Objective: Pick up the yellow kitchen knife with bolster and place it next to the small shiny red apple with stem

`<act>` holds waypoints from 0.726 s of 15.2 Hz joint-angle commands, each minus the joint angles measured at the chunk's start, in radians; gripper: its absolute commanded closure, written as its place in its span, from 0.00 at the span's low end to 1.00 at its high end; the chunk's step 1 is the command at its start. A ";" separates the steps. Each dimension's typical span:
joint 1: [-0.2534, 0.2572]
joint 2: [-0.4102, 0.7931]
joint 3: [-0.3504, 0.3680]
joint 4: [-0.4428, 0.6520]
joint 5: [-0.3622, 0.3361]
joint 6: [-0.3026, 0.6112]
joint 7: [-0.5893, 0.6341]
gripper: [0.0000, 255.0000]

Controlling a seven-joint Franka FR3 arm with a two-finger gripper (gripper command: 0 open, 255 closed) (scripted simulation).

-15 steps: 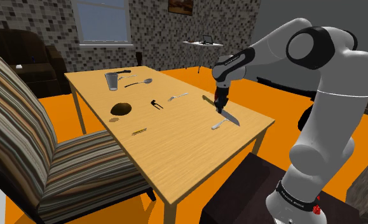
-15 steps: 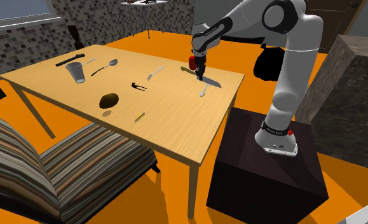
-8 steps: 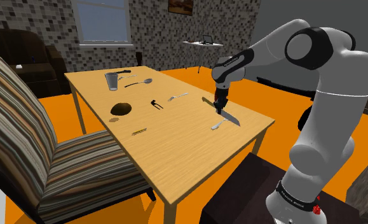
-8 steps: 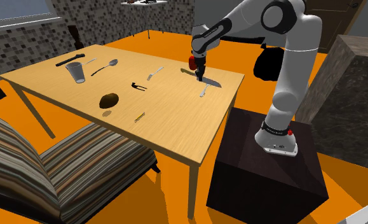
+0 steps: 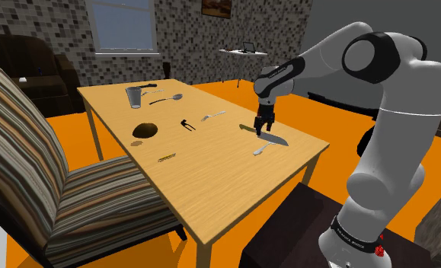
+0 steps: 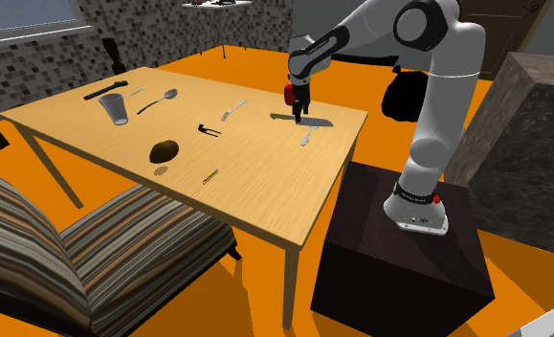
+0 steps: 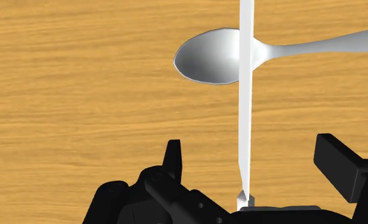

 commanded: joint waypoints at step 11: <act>0.002 -0.036 0.000 0.070 -0.003 -0.106 0.002 0.00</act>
